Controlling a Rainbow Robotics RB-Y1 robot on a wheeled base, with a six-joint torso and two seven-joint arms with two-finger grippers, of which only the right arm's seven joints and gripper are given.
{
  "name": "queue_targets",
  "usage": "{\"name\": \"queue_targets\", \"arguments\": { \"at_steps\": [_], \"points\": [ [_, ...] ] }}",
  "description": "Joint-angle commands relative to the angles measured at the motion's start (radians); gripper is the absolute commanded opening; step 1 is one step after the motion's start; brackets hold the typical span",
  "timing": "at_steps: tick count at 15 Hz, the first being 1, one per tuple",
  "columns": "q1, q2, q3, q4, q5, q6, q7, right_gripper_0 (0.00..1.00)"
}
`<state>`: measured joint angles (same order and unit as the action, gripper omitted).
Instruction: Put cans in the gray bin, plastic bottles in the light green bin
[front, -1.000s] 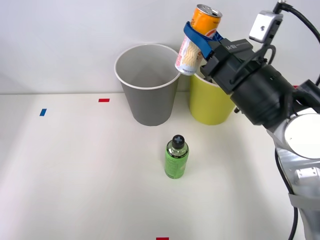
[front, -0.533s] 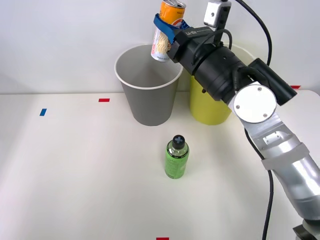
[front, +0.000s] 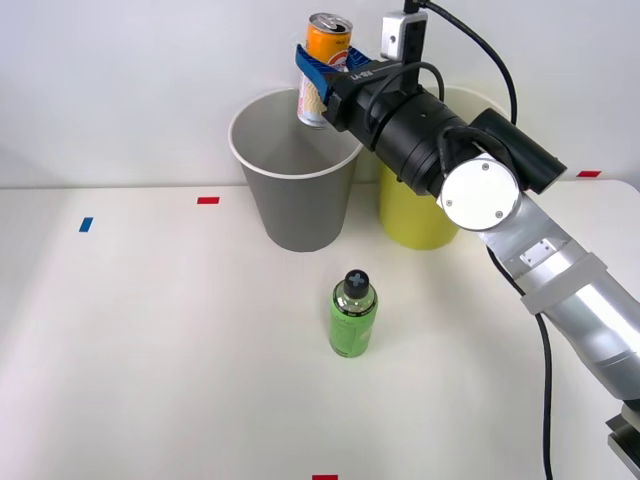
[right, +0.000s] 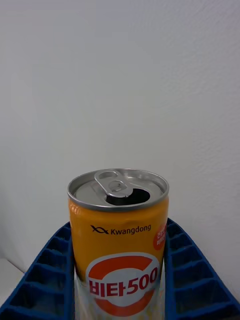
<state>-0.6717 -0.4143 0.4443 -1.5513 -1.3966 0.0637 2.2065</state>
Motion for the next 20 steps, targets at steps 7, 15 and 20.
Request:
{"name": "queue_targets", "arguments": {
  "at_steps": [7,15,20],
  "points": [
    [-0.002,-0.012,0.030,-0.001,0.024,-0.002,0.021,1.00],
    [0.196,-0.072,-0.299,-0.343,0.062,0.475,0.041,1.00],
    [0.431,-0.057,-0.501,-0.509,0.044,0.683,0.015,1.00]
  ]
}}
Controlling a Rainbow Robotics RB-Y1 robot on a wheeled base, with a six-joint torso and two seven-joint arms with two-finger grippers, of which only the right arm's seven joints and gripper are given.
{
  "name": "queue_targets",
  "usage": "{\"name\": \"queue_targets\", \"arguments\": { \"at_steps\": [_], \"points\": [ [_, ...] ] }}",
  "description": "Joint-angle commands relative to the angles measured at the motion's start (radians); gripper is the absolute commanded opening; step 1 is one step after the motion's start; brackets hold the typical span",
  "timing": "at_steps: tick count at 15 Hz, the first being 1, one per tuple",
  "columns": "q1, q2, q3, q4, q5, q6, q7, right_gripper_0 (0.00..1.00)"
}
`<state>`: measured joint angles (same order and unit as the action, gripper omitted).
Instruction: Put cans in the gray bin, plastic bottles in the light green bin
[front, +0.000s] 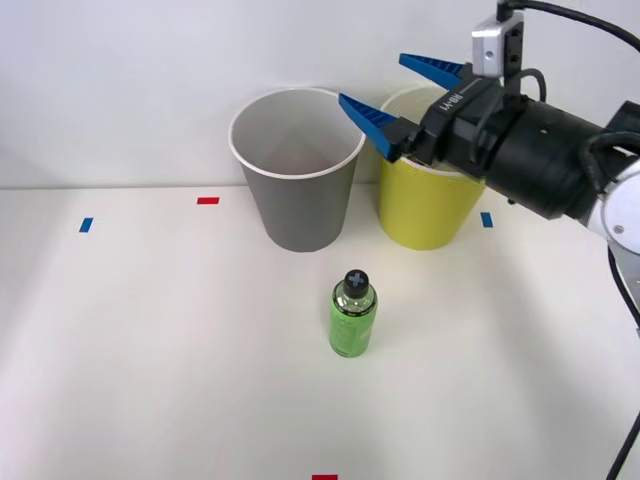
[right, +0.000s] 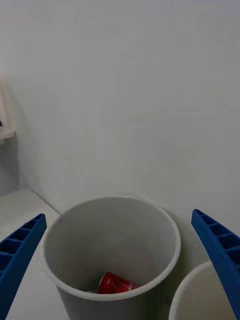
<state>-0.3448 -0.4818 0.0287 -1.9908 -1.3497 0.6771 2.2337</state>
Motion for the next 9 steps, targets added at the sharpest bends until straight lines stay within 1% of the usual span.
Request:
{"name": "queue_targets", "arguments": {
  "at_steps": [1,3,7,9],
  "points": [
    [0.164,0.015,-0.110,-0.098,-0.009,0.072,-0.022,1.00],
    [0.271,0.017,-0.116,-0.137,-0.009,0.036,-0.032,1.00],
    [0.520,0.017,-0.115,-0.237,-0.009,-0.106,-0.032,1.00],
    [0.630,0.017,-0.110,-0.263,-0.009,-0.156,-0.020,1.00]
  ]
}}
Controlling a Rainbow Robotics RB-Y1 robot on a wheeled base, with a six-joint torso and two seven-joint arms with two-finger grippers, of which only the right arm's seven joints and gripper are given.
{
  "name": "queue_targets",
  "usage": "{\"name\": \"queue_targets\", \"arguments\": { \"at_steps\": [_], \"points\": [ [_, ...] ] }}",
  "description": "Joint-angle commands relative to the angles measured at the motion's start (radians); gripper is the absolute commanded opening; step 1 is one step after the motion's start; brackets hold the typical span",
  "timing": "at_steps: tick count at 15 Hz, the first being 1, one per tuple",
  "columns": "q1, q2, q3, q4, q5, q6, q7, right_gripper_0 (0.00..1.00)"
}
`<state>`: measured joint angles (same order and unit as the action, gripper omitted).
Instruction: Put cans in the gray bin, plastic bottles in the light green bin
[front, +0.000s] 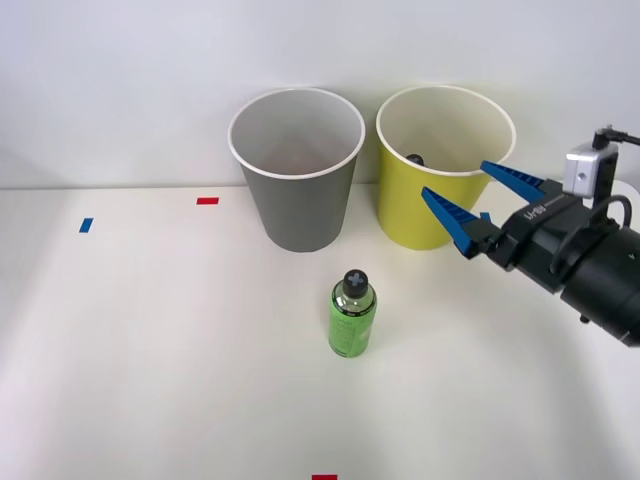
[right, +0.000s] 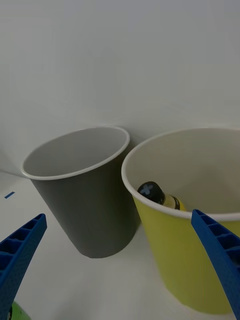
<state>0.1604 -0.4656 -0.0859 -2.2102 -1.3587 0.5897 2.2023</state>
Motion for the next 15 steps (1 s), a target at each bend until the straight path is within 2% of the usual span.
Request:
{"name": "queue_targets", "arguments": {
  "at_steps": [1,4,8,12,15],
  "points": [
    [0.163,0.001,0.011,-0.046,0.001,-0.087,0.014,1.00],
    [0.257,0.012,0.018,-0.045,0.032,-0.137,0.022,1.00],
    [0.314,0.119,0.018,-0.045,0.135,-0.146,0.040,1.00],
    [0.311,0.274,0.018,-0.045,0.293,-0.110,0.063,1.00],
    [0.306,0.309,0.023,-0.045,0.388,-0.110,0.080,1.00]
  ]
}}
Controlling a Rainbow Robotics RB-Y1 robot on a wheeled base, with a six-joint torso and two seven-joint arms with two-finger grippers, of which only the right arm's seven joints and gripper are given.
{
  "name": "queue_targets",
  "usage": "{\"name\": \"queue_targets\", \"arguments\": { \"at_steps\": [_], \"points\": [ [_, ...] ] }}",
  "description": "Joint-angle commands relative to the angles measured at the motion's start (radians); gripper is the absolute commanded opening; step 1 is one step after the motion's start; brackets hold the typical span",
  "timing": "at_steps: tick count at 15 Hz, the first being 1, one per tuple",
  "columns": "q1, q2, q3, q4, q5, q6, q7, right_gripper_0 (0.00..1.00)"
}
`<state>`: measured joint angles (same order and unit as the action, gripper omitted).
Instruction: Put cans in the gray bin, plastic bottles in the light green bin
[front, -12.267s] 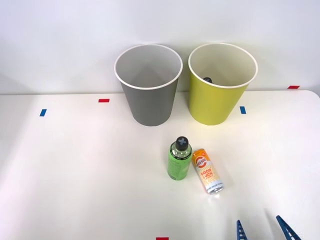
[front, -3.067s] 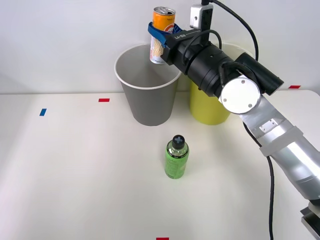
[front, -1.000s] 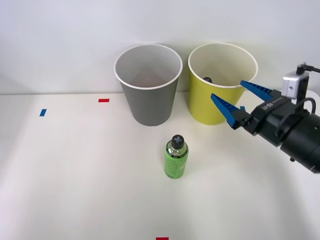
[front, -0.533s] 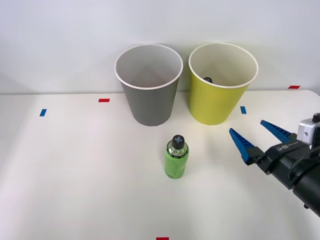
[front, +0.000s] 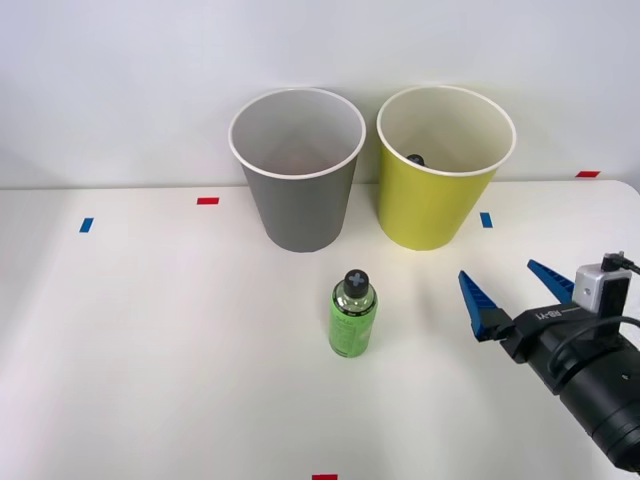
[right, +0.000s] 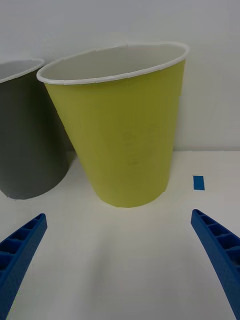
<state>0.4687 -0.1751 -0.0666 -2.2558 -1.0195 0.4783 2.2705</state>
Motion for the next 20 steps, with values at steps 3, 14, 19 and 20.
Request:
{"name": "queue_targets", "arguments": {
  "at_steps": [3,14,19,20],
  "points": [
    [-0.012,0.022,0.005,-0.001,0.170,0.002,0.004,1.00],
    [0.015,-0.044,0.223,0.225,0.845,-0.573,-0.836,1.00],
    [0.169,-0.113,0.252,0.251,0.984,-0.794,-0.868,1.00],
    [0.220,-0.121,0.255,0.251,0.992,-0.842,-0.855,1.00]
  ]
}}
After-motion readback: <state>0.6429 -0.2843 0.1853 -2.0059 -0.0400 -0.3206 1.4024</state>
